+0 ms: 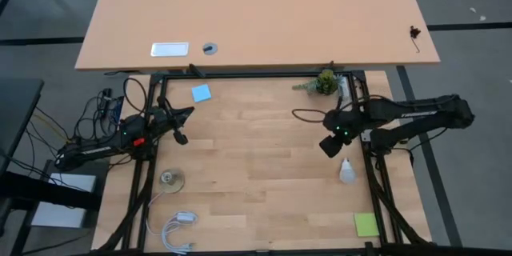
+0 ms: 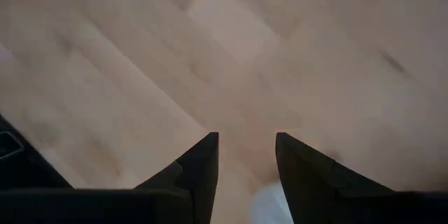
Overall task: Screw lightbulb
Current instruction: Insert the light bulb into the lamp
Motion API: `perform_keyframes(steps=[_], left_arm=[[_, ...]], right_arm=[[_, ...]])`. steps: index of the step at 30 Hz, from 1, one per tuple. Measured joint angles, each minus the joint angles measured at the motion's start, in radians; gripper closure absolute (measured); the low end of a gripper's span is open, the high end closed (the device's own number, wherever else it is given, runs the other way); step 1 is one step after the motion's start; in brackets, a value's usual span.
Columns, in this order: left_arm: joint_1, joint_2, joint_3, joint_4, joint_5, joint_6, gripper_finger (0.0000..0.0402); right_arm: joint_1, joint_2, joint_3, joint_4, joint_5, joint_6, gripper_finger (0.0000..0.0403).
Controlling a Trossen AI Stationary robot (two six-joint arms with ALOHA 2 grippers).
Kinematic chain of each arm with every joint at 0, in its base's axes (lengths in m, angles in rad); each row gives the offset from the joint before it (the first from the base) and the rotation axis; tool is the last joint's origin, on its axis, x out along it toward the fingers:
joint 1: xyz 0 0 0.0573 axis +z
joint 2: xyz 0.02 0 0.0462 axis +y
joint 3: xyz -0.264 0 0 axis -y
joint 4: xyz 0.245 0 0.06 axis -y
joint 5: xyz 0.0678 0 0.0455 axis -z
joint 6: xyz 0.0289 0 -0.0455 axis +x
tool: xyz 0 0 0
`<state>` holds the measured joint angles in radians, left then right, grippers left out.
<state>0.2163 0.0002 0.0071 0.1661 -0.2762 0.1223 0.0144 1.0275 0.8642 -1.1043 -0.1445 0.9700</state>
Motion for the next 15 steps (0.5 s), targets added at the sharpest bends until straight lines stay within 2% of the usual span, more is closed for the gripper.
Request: perform_keyframes(steps=[7,15], left_arm=[[0.000,0.000,0.000,0.000,0.000,0.000,0.0400],[0.000,0.000,0.000,0.000,0.000,0.000,0.0400]], right_arm=[[0.054,0.086,0.000,-0.093,-0.007,0.145,0.0229],[0.091,0.199,-0.038,-0.112,0.016,0.237,0.0213]])
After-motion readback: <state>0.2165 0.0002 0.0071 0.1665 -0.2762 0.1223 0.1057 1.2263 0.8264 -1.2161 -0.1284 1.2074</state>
